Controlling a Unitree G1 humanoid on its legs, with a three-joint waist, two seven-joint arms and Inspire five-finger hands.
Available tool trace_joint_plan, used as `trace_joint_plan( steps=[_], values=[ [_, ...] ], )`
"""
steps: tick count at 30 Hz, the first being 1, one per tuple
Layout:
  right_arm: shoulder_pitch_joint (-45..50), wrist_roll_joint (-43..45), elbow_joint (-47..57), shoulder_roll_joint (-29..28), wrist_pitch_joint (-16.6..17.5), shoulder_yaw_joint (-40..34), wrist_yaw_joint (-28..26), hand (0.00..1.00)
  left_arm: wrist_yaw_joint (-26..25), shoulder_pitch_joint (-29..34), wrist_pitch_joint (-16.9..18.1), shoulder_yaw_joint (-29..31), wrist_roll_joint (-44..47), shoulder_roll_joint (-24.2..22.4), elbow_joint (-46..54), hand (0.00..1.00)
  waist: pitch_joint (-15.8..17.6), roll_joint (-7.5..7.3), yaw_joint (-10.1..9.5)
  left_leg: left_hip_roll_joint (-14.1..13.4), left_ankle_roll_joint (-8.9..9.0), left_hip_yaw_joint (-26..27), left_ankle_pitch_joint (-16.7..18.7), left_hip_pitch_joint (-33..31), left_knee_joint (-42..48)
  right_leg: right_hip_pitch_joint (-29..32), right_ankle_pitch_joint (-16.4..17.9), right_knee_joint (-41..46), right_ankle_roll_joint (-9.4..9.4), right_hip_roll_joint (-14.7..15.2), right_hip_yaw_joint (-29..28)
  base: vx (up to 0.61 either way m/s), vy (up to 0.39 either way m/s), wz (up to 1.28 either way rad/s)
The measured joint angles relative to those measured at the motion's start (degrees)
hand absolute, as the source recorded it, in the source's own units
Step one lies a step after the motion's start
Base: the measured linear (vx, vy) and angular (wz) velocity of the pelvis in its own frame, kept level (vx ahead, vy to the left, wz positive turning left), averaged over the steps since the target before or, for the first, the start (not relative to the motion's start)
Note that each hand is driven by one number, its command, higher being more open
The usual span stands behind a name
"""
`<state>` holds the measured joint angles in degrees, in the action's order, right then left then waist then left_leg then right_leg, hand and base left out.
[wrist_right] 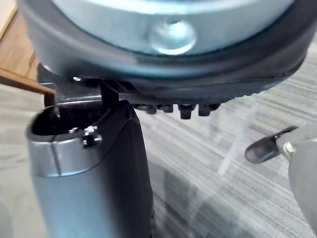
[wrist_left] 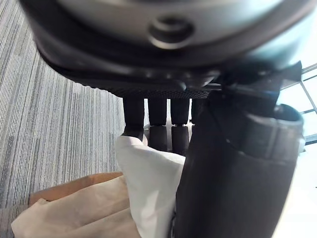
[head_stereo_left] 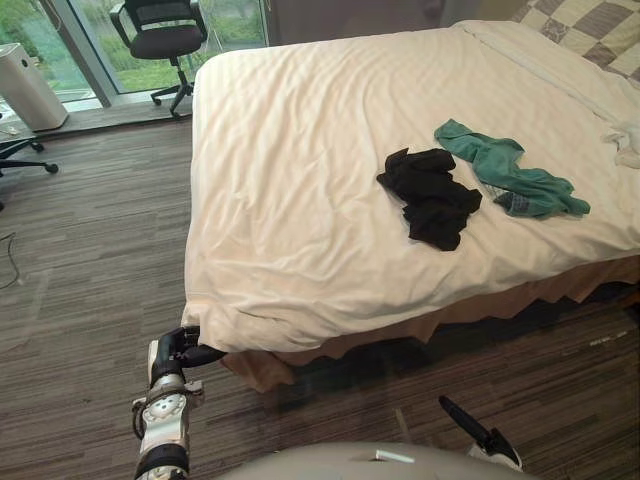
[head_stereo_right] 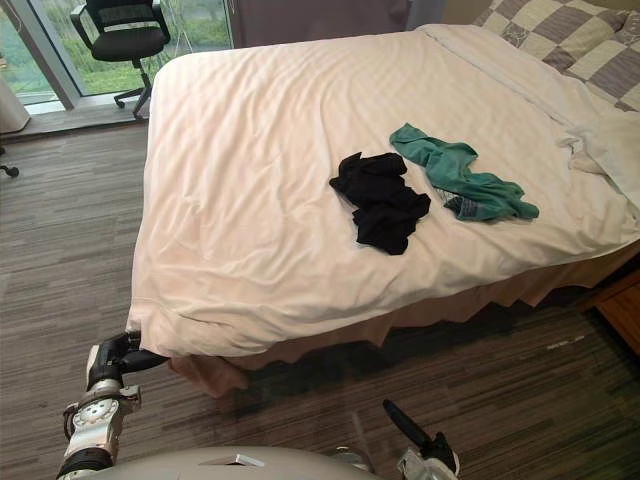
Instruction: Tidy up the quilt and then pick up the clothes from the bed and put them into the laundry hamper
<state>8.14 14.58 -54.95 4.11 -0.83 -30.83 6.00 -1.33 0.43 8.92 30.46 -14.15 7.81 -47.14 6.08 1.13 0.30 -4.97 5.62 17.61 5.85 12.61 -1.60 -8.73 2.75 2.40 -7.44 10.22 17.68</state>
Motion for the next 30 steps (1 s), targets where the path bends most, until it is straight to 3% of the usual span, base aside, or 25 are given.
trace_joint_plan(
  steps=[11, 15, 18, 20, 21, 23, 24, 25, 26, 27, 28, 29, 30],
  values=[
    [-0.3, -0.2, 0.0, 0.1, -0.9, -2.5, -0.7, 1.00, 3.4, 0.0, -0.2, 7.7, -11.2, -0.2, -0.1, 1.00, -0.5, 0.68, 0.16, -0.2, -0.05, -0.6, 0.2, 1.1, -0.7, -0.3, 0.7, 2.3, 0.20, 0.2, 0.9, 0.04, -0.007, 0.05],
    [-0.7, -0.7, -0.2, 0.1, -1.5, -4.6, -1.5, 1.00, 6.0, -0.1, -1.6, 16.8, -10.8, 0.0, -0.7, 1.00, -0.8, 1.09, 0.41, -0.4, -0.18, -0.6, 1.4, 1.9, -0.1, -0.7, 1.0, 3.2, 0.60, 0.2, 0.9, 0.07, -0.018, -0.04],
    [-0.5, -0.7, -2.7, 0.1, -1.5, -6.2, -1.7, 1.00, 3.8, 0.0, -9.2, 29.4, -8.5, 5.8, -6.9, 1.00, -1.1, 0.46, 0.79, -0.7, 0.29, -0.7, 3.0, 1.8, 1.5, -1.8, 1.0, 1.9, 0.61, -0.3, 1.4, 0.11, -0.055, 0.00],
    [0.8, -0.7, -5.4, -0.4, -1.8, -8.2, -1.6, 1.00, -0.1, 2.1, -13.9, 41.7, -3.0, 14.4, -12.0, 1.00, -1.4, -0.05, -0.31, -0.7, 0.35, -2.0, 3.1, 1.7, 1.7, -2.9, 1.1, 1.3, 0.69, -0.5, 3.3, 0.15, -0.076, 0.30],
    [1.2, -0.7, -6.1, -0.6, -1.8, -8.7, -1.5, 1.00, -1.1, 3.2, -14.2, 44.1, -1.3, 16.7, -12.6, 1.00, -1.6, -0.35, -0.45, -0.7, 0.37, -2.6, 3.1, 1.5, 2.1, -3.4, 1.1, 1.3, 0.73, -0.5, 3.9, 0.17, -0.079, 0.57],
    [3.3, -0.7, -7.2, -2.3, -2.0, -9.1, -0.9, 1.00, -5.8, 5.6, -14.4, 50.2, 5.5, 25.4, -13.1, 1.00, -2.5, -1.49, -1.70, -0.9, 0.23, -4.1, 3.5, 1.0, 4.8, -4.5, 1.1, 3.5, 0.89, -0.3, 6.1, 0.17, -0.071, 0.64],
    [3.4, -0.7, -7.5, -2.5, -2.0, -8.9, -0.7, 1.00, -7.1, 6.0, -14.4, 50.9, 7.6, 27.6, -13.0, 1.00, -2.5, -1.40, -1.96, -1.5, 0.22, -4.4, 3.5, 1.0, 5.3, -4.3, 1.1, 5.0, 0.90, -0.3, 6.4, 0.21, -0.066, 0.64],
    [3.5, -0.6, -8.3, -2.7, -1.9, -8.3, -0.5, 1.00, -9.9, 6.5, -14.1, 51.4, 11.9, 31.5, -13.0, 1.00, -2.8, -0.56, -1.94, -2.8, 0.06, -5.9, 3.5, 1.1, 5.5, -3.3, 4.2, 7.3, 0.87, -0.8, 6.2, 0.14, -0.051, 0.64],
    [2.7, -0.6, -8.3, -3.3, -1.8, -6.9, -0.4, 1.00, -12.4, 6.2, -13.2, 51.4, 16.5, 35.5, -13.0, 1.00, -3.0, -0.35, -1.95, -3.5, -0.26, -7.0, 3.8, 0.9, 5.5, -3.1, 5.4, 2.1, 1.05, -2.1, 5.3, 0.07, -0.044, 0.59],
    [2.2, -0.6, -8.3, -3.7, -1.5, -6.5, -0.3, 1.00, -13.7, 6.1, -12.5, 51.5, 19.5, 37.1, -12.9, 1.00, -3.1, -0.59, -2.03, -3.4, -0.16, -7.0, 3.8, 0.7, 5.5, -2.6, 4.0, -0.4, 0.90, -2.4, 5.3, -0.01, -0.062, 0.38],
    [1.5, -0.5, -8.2, -4.2, -0.8, -5.7, -0.2, 1.00, -15.8, 5.4, -10.9, 51.6, 25.2, 39.2, -12.7, 1.00, -3.6, -1.26, -2.05, -2.5, 0.45, -6.9, 4.3, 0.8, 5.4, -0.7, -0.9, -1.8, 1.23, -1.9, 5.5, -0.03, -0.064, 0.22],
    [1.5, -0.4, -8.3, -3.9, -0.5, -5.5, -0.3, 1.00, -16.5, 4.8, -9.9, 51.4, 27.2, 39.0, -12.3, 1.00, -4.4, -0.37, -1.90, -2.6, 1.02, -6.9, 4.8, 0.9, 5.4, -1.4, -0.4, -1.9, 1.11, -2.3, 5.9, 0.05, -0.108, 0.13],
    [1.0, -0.3, -8.3, -3.1, 0.3, -3.4, 0.7, 1.00, -18.4, 3.3, -7.1, 49.3, 33.0, 35.9, -10.5, 1.00, -5.8, 1.27, -2.03, -2.6, 1.09, -6.7, 4.9, 0.8, 5.4, -2.4, -0.4, -4.3, 1.10, -2.7, 5.7, 0.07, -0.106, 0.04]
  ],
)
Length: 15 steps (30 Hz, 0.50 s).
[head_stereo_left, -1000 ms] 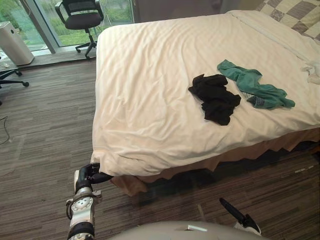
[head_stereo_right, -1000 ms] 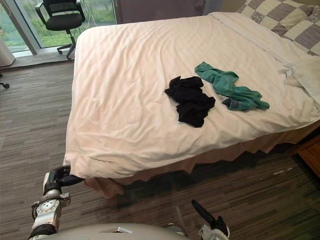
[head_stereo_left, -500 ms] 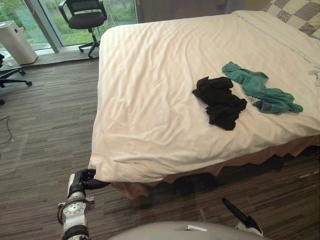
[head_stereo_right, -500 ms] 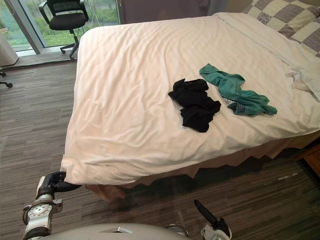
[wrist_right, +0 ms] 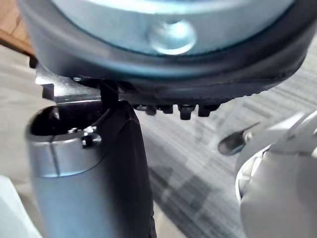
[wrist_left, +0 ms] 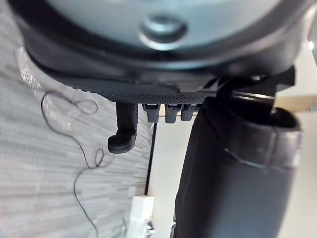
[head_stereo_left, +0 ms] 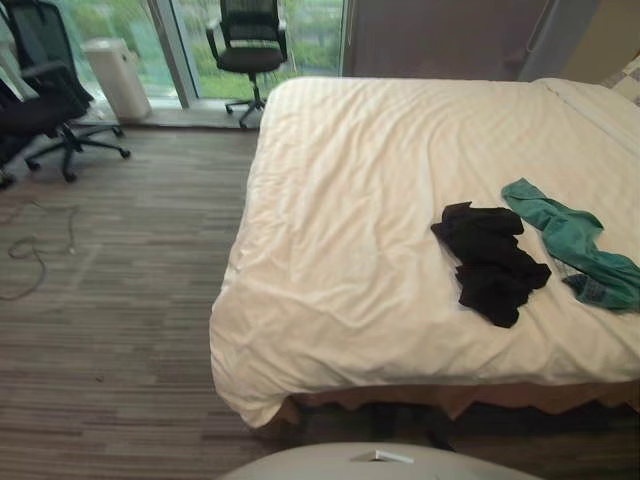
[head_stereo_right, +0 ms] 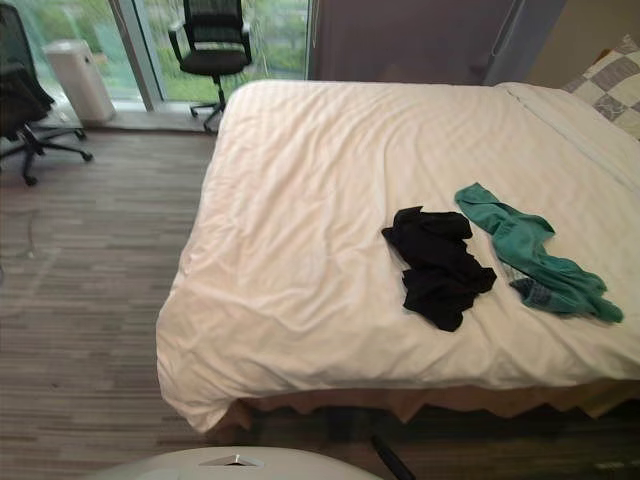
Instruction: Tidy up the quilt and then pick up the clothes from the bed and put them into the laundry hamper
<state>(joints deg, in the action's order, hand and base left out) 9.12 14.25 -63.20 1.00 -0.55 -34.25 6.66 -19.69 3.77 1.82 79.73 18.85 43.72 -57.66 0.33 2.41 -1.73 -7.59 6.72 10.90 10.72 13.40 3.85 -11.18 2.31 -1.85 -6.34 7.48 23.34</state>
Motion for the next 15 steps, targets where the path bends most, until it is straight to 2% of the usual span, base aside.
trace_joint_plan(
  steps=[1, 2, 3, 4, 5, 8, 9, 10, 11, 12, 14, 15],
  values=[
    [-0.9, 0.0, 0.0, 0.7, 0.0, 1.1, 0.5, 1.00, -0.6, -1.6, 1.4, -3.6, 2.0, -3.7, 0.2, 1.00, 0.1, 0.84, 0.00, -0.1, -0.01, 0.0, 0.0, -0.2, -0.1, 0.0, -0.1, -0.6, -0.03, -0.4, -0.1, 0.07, -0.098, -0.04],
    [-1.2, 0.0, -0.1, 0.8, 0.0, 1.3, 0.8, 1.00, -0.8, -2.2, 1.4, -5.2, 3.0, -5.1, 0.1, 1.00, 0.1, 1.13, 0.04, -0.1, -0.01, 0.0, 0.0, -0.2, -0.1, 0.0, -0.1, -0.7, 0.03, -0.5, -0.1, -0.01, -0.061, -0.02],
    [-1.3, 0.0, 0.0, 1.2, 0.0, 1.2, 1.3, 1.00, -0.9, -3.5, 1.5, -9.7, 4.1, -8.5, -0.4, 1.00, 0.1, 1.84, -0.05, -0.3, -0.01, 0.0, 0.0, -0.4, 0.0, 0.0, -0.3, -0.8, 0.20, -0.5, -0.1, -0.01, -0.046, -0.02],
    [-1.3, 0.0, 0.0, 1.6, -0.1, 1.2, 1.5, 1.00, -0.7, -4.1, 1.8, -14.1, 5.5, -12.3, -0.4, 1.00, 0.2, 2.05, 0.03, -0.4, 0.00, 0.0, 0.0, -0.3, 0.0, 0.0, -0.3, -0.8, 0.21, -0.5, -0.2, 0.00, -0.038, -0.05],
    [-1.3, 0.1, 0.0, 1.8, -0.1, 1.1, 1.8, 1.00, -0.5, -4.3, 2.0, -16.1, 6.0, -14.3, -0.4, 1.00, 0.2, 2.02, 0.15, -0.4, 0.00, 0.1, 0.0, -0.3, -0.1, 0.0, -0.3, -0.8, 0.22, -0.5, -0.4, 0.00, -0.018, -0.12],
    [-2.6, 0.6, 0.0, 2.5, -0.1, 1.0, 3.1, 1.00, 1.7, -4.3, 1.8, -24.9, 7.8, -26.5, -0.4, 1.00, 1.7, 0.51, 0.61, 0.0, -0.01, 1.3, 0.0, 0.2, -0.2, 0.4, -1.1, -1.1, 0.16, -0.1, -2.1, -0.01, 0.016, -0.29],
    [-3.1, 0.6, 0.0, 2.6, -0.1, 1.0, 3.3, 1.00, 1.9, -4.5, 1.7, -26.3, 7.8, -28.7, -0.4, 1.00, 2.0, 0.07, 0.63, 0.2, -0.01, 1.4, 0.0, 0.2, -0.2, 0.5, -1.3, -1.2, 0.02, 0.0, -2.5, -0.04, 0.031, -0.27],
    [-3.4, 0.7, 0.0, 2.8, -0.2, 0.7, 3.7, 1.00, 2.7, -4.7, 1.6, -29.2, 7.8, -32.5, -0.4, 1.00, 2.9, -1.62, 0.67, 0.5, -0.01, 1.7, 0.0, 0.2, -0.2, 1.0, -1.7, -1.3, -0.08, 0.2, -3.2, -0.05, 0.035, -0.21],
    [-3.4, 0.7, 0.0, 2.8, -0.2, 0.4, 3.7, 1.00, 2.9, -4.7, 1.5, -29.9, 7.7, -33.3, -0.4, 1.00, 3.1, -1.97, 0.68, 0.5, -0.01, 1.9, 0.0, 0.2, -0.2, 1.1, -1.8, -1.3, -0.06, 0.3, -3.3, -0.05, 0.045, -0.34],
    [-3.8, 1.1, 0.4, 2.9, -0.1, -1.4, 4.3, 1.00, 4.0, -4.7, 0.1, -33.0, 7.5, -37.3, -1.1, 1.00, 3.8, -3.74, 0.73, 1.0, -0.03, 2.9, 0.0, 0.2, -0.2, 1.7, -2.4, -1.4, 0.03, 0.4, -4.2, -0.04, 0.034, -0.28],
    [-3.8, 2.9, 1.3, 3.5, 0.0, -3.0, 5.3, 1.00, 4.7, -3.7, -1.0, -34.9, 7.2, -40.6, -1.5, 1.00, 3.9, -3.86, 0.79, 1.7, -0.11, 3.8, 0.1, 0.4, -0.1, 2.2, -3.0, -1.4, -0.01, 0.9, -5.4, -0.01, 0.035, -0.37],
    [-3.9, 3.1, 1.7, 3.9, 0.0, -4.3, 5.6, 1.00, 5.2, -3.2, -1.0, -35.2, 6.4, -42.1, -1.6, 1.00, 4.2, -3.41, 0.88, 2.2, -0.13, 4.2, 0.1, 1.0, 0.0, 2.0, -3.1, -1.4, -0.12, 1.4, -6.1, 0.01, 0.042, -0.33]
  ],
)
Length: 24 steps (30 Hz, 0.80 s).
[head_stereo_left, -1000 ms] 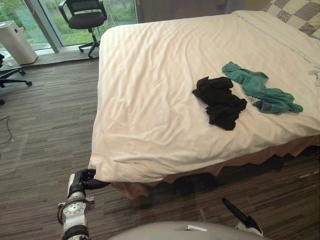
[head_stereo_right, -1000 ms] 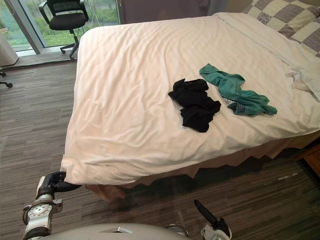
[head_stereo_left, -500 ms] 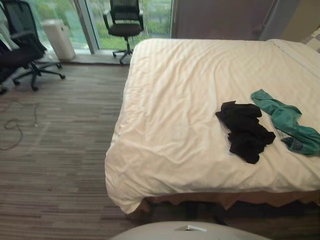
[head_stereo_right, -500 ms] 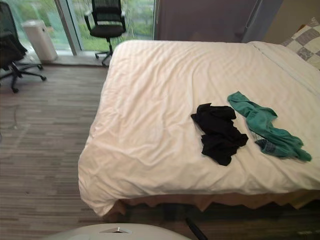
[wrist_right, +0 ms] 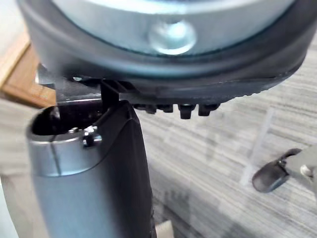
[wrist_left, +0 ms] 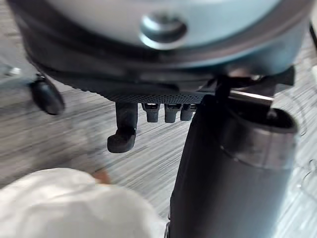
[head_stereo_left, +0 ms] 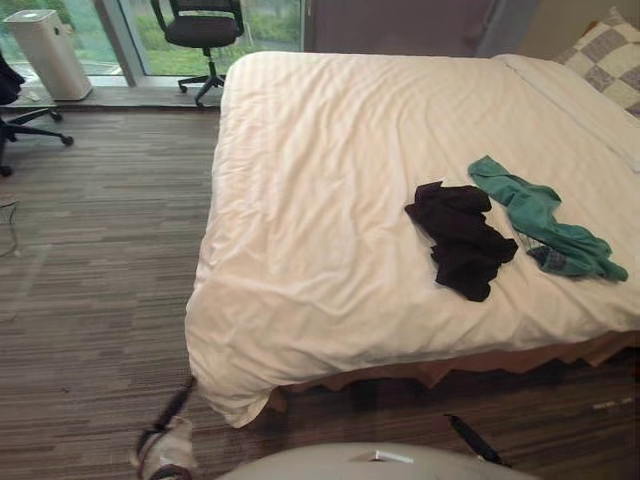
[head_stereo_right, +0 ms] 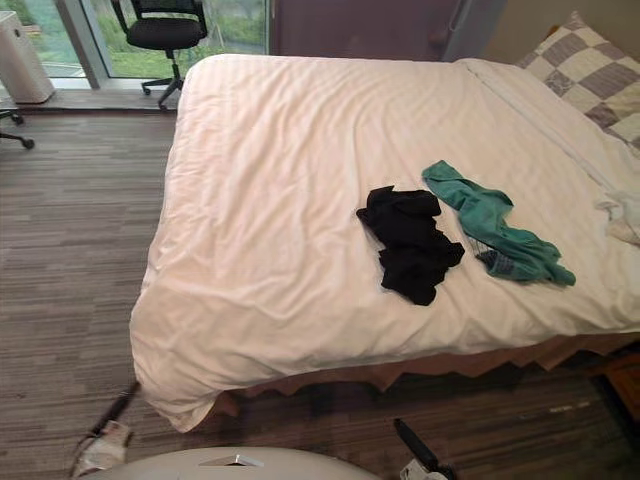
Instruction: Tidy up the quilt and then pick up the clothes from the bed and put them into the laundry hamper
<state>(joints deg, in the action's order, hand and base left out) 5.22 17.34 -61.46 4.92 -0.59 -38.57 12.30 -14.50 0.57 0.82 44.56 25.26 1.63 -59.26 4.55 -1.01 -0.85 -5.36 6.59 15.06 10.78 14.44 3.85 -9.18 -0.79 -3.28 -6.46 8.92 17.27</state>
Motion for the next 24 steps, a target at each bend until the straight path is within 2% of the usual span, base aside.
trace_joint_plan(
  steps=[3, 5, 6, 7, 8, 10, 13, 19, 22, 24],
  values=[
    [-0.6, 1.9, 2.4, 0.3, 0.0, -2.5, 0.7, 1.00, 1.2, 1.7, 0.1, -0.7, -3.4, -0.7, 0.0, 1.00, 0.7, 1.66, 1.09, 0.2, -0.65, 0.6, 0.4, 0.3, 0.3, 0.0, -0.2, 0.1, -0.32, 0.6, -0.4, 0.01, 0.007, -0.09],
    [-1.2, 2.2, 3.8, 0.9, -0.1, -3.5, 1.0, 1.00, 2.2, 2.2, 0.2, -1.0, -4.6, -0.7, 0.1, 1.00, 1.7, 3.28, 1.11, 0.5, -1.03, 1.1, 0.6, 0.7, 0.3, 0.0, -0.4, 0.1, -0.43, 0.8, -0.9, -0.01, -0.004, -0.12],
    [-1.8, 2.2, 5.2, 1.7, -0.3, -4.5, 1.2, 0.00, 2.8, 2.5, 0.2, -1.0, -5.7, -0.8, 0.2, 1.00, 2.5, 3.85, 1.10, 0.6, -1.20, 1.7, 0.8, 1.0, 0.1, 0.1, -0.6, 0.1, -0.68, 0.9, -1.8, -0.03, -0.007, -0.21],
    [-2.1, 2.2, 7.6, 2.1, -0.6, -5.5, 1.9, 0.00, 3.5, 3.3, 0.2, -1.0, -6.7, -0.8, 0.2, 1.00, 2.4, 4.77, 1.20, 0.7, -1.25, 2.1, 1.0, 1.1, 0.1, 0.1, -0.6, 0.1, -0.81, 1.0, -2.0, -0.02, -0.021, -0.19],
    [-2.2, 2.2, 10.2, 2.3, -1.3, -6.1, 2.4, 0.00, 3.8, 4.0, 0.3, -1.1, -8.0, -0.8, 0.4, 1.00, 2.2, 5.09, 1.36, 0.7, -1.31, 2.3, 1.1, 1.3, 0.1, 0.1, -0.6, 0.1, -0.83, 1.0, -2.1, -0.01, -0.040, -0.13],
    [-2.3, 2.1, 16.9, 2.5, -1.7, -5.9, 3.5, 0.00, 4.4, 4.9, 0.3, -2.0, -9.7, -0.8, 1.3, 1.00, 2.2, 5.07, 1.58, 0.7, -1.31, 2.6, 1.2, 1.6, 0.0, 0.2, -0.7, 0.1, -0.90, 0.9, -2.3, -0.01, -0.042, -0.10],
    [-4.0, 1.0, 29.7, 5.1, -1.5, -5.7, 5.8, 0.00, 5.5, 6.5, 0.2, -5.9, -12.5, -0.8, 1.5, 1.00, 2.6, 4.40, 2.58, 0.8, -1.36, 2.6, 1.7, 1.7, -0.1, 0.3, -1.1, -0.2, -1.42, 0.9, -2.4, -0.04, -0.047, -0.04],
    [-9.0, -1.5, 40.2, 9.9, 1.4, -2.7, 9.2, 0.00, 6.3, 6.7, 0.3, -11.2, -16.9, -0.4, 3.6, 1.00, 3.5, 2.37, 2.79, 0.8, -1.29, 2.6, 1.9, -0.2, -0.1, 2.3, -2.6, -1.2, -1.31, 0.7, -3.3, -0.07, -0.057, -0.08],
    [-9.6, -3.5, 43.8, 11.0, 1.5, 1.3, 9.1, 0.00, 6.5, 6.8, 0.3, -14.1, -16.9, -0.1, 3.6, 1.00, 3.6, 2.27, 2.94, 1.0, -1.29, 2.4, 1.9, -0.2, 0.0, 2.2, -2.9, -1.2, -1.30, 0.7, -3.3, -0.04, -0.059, -0.01],
    [-10.3, -5.5, 48.7, 11.1, 1.5, 7.2, 7.6, 0.00, 6.8, 6.8, 0.3, -15.7, -17.7, 1.0, 3.6, 1.00, 3.6, 2.34, 3.38, 1.0, -1.30, 2.3, 1.9, -1.1, 0.3, 3.1, -3.4, -1.2, -1.26, 0.8, -3.5, -0.05, -0.057, -0.04]
  ],
)
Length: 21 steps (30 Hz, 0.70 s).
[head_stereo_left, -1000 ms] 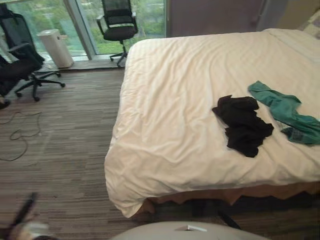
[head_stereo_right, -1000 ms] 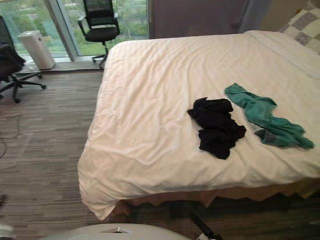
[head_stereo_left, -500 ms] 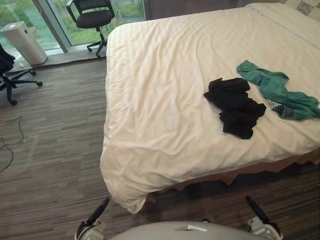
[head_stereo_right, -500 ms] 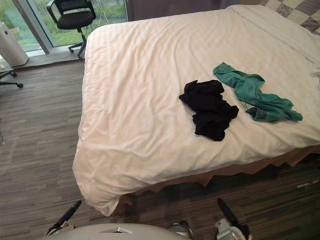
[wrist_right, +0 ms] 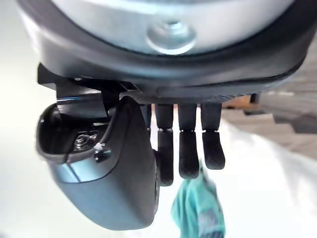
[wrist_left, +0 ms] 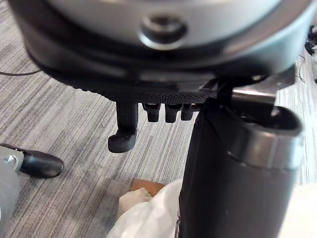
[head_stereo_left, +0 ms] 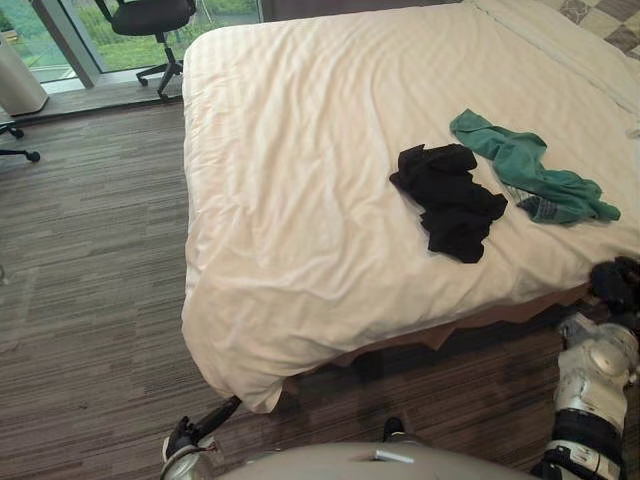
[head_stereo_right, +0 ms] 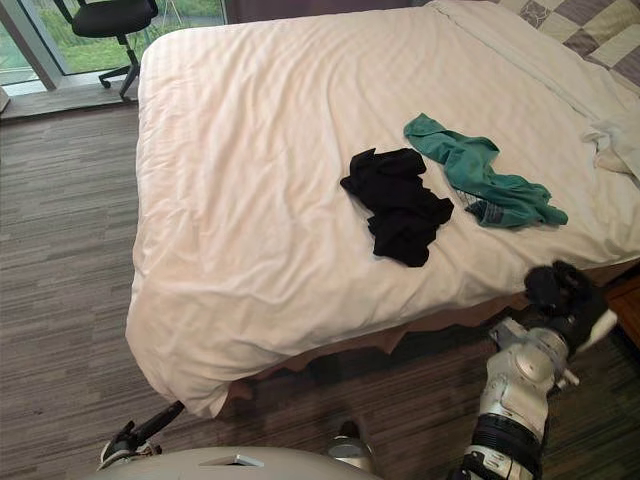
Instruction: Tidy up the quilt and then pick up the clothes from the bed and put them into the laundry hamper
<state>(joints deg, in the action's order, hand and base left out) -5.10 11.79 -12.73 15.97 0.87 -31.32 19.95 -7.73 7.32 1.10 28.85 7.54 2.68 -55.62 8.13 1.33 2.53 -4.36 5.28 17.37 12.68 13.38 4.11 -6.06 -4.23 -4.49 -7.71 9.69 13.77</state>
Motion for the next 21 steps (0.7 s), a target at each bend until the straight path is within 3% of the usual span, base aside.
trace_joint_plan(
  steps=[2, 7, 10, 14, 16, 21],
  values=[
    [-1.3, -0.3, 3.7, 0.1, 0.1, 4.9, -1.8, 0.00, 0.1, 0.1, 0.0, -1.1, -1.5, 1.0, 0.0, 1.00, 0.1, -0.02, 0.64, 0.0, -0.25, -0.2, 0.1, -1.0, 0.8, 0.7, -0.5, 0.0, 0.17, 0.0, 0.0, -0.05, -0.053, -0.04],
    [-5.1, -0.1, 13.7, 2.0, 2.6, 20.0, -7.2, 0.00, 0.4, 0.4, 0.3, -4.7, -1.5, 1.7, 0.0, 1.00, 0.3, -0.08, 0.11, 0.1, -0.89, -0.7, 0.5, -1.6, 1.3, 1.3, -1.2, 0.0, 0.34, 0.1, -0.3, -0.06, -0.050, -0.03],
    [-10.6, 1.4, 17.1, 1.7, 5.8, 29.6, -11.9, 0.00, 0.5, -0.6, 0.6, -8.2, -1.5, 1.6, -0.1, 1.00, 0.6, -0.57, -1.05, 0.1, -1.01, -2.7, 0.5, -3.9, 1.9, 2.7, -2.2, -0.1, 0.64, 0.2, 0.3, -0.08, -0.048, 0.16],
    [-16.5, 8.9, 17.0, -1.3, 6.3, 40.5, -16.1, 0.00, 0.4, -1.2, 1.3, -11.2, -1.5, 0.8, -0.2, 1.00, 1.4, -1.11, -3.26, -0.1, -1.24, -4.8, 0.3, -6.0, 3.2, 3.1, -3.2, -0.1, 1.11, 0.2, 1.9, -0.08, -0.044, 0.26],
    [-21.4, 12.7, 14.9, -4.1, 7.1, 47.9, -18.6, 0.00, 0.2, -2.8, 1.3, -12.6, -1.5, 0.4, -0.7, 1.00, 3.4, -1.19, -5.02, -0.1, -1.44, -6.2, 0.2, -8.0, 4.5, 3.7, -4.2, -0.1, 1.97, 0.2, 2.9, -0.09, -0.040, 0.31],
    [-31.9, 16.6, 4.9, -9.2, 7.5, 56.5, -21.5, 0.00, -0.6, -7.6, 1.9, -13.4, -1.1, 0.3, -0.7, 1.00, 10.0, -1.32, -7.91, -0.1, -1.78, -10.5, -0.3, -15.1, 8.4, 6.6, -6.4, 0.0, 3.34, 0.6, 7.1, -0.13, -0.044, 0.44]
  ],
)
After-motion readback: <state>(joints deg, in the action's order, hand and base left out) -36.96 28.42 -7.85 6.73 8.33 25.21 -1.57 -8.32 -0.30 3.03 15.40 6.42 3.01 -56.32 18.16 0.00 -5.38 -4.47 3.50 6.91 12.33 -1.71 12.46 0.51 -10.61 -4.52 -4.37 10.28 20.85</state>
